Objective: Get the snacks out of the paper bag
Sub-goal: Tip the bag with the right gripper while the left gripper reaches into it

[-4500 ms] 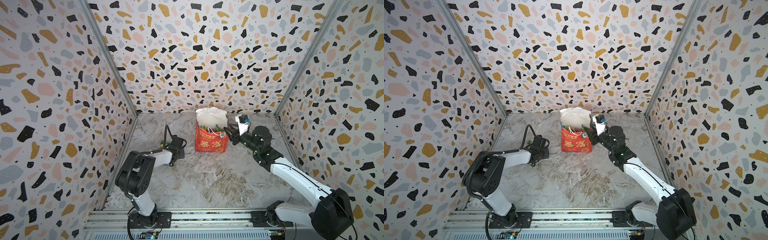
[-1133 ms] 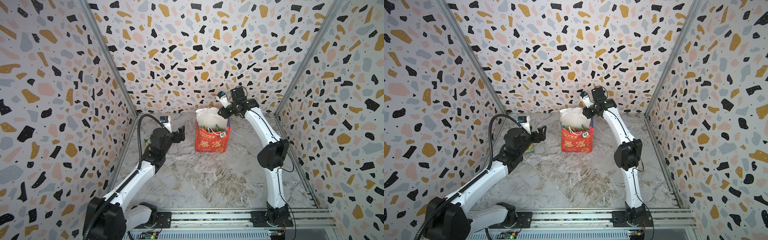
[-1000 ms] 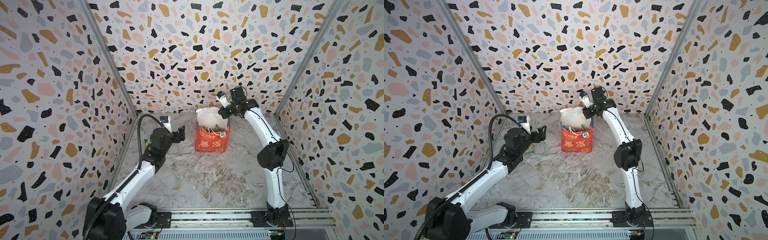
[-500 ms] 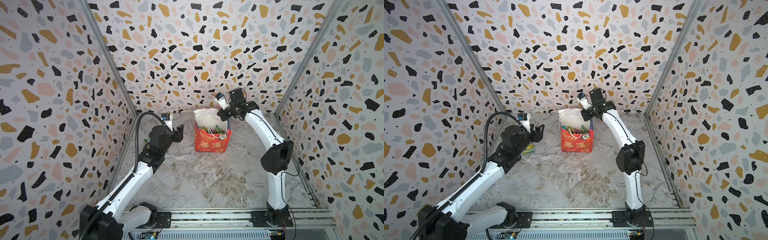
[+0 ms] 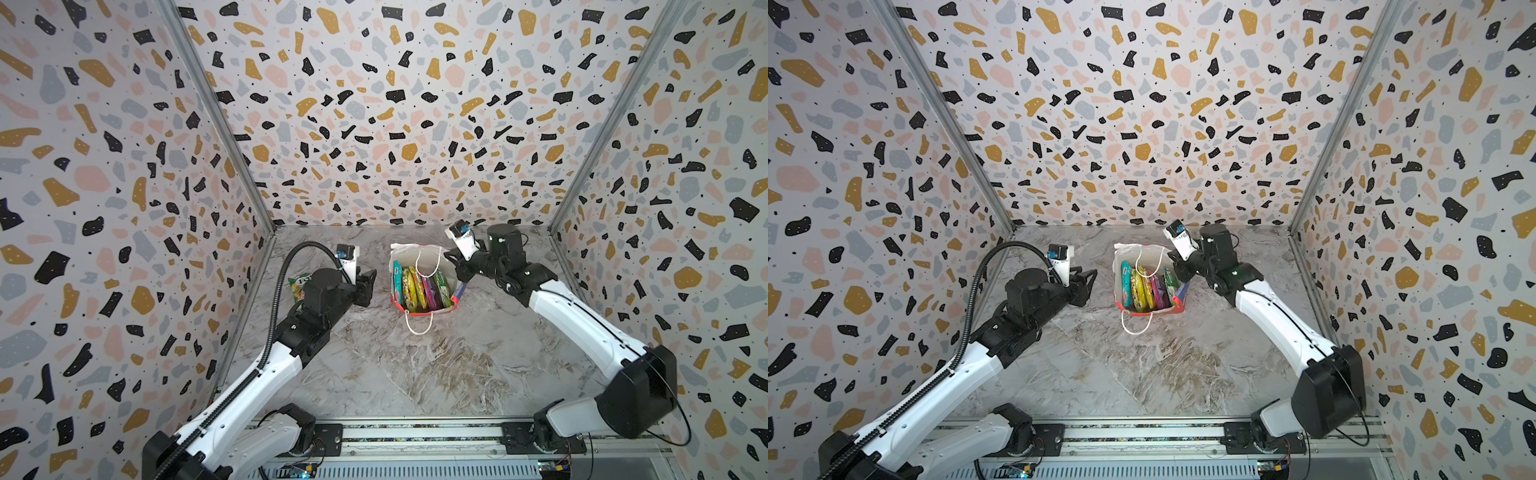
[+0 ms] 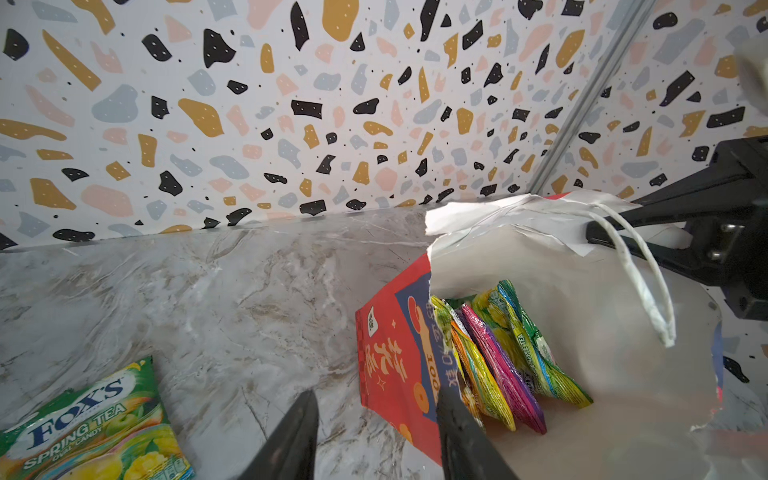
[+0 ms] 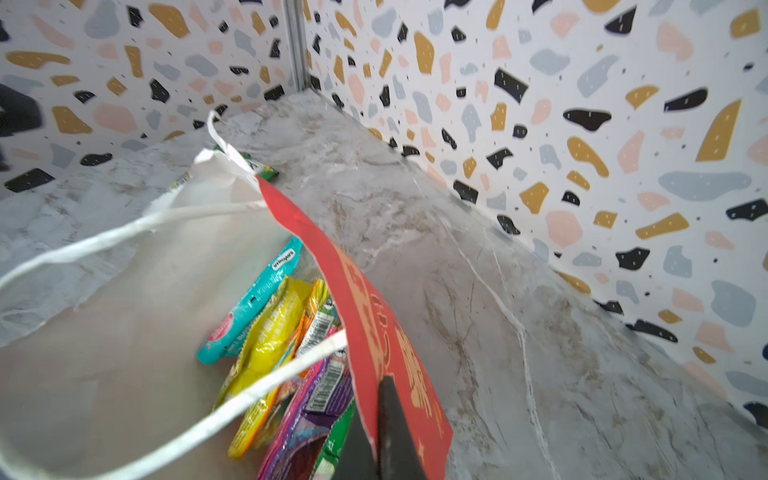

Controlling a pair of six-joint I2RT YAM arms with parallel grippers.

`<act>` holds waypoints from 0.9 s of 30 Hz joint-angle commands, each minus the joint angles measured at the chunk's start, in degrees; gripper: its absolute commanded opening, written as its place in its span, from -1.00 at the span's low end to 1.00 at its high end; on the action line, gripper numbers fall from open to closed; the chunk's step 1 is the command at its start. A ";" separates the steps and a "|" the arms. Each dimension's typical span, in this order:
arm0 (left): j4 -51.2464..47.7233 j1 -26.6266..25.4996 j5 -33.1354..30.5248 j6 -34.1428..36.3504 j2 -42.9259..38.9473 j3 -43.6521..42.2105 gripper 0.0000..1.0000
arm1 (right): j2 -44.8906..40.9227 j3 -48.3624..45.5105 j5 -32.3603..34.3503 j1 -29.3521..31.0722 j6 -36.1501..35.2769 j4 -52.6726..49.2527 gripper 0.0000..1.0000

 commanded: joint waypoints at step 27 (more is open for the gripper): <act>-0.91 -30.95 -7.20 -10.65 -0.11 -5.20 0.05 | -14.43 -20.96 9.52 14.42 8.25 27.47 -1.00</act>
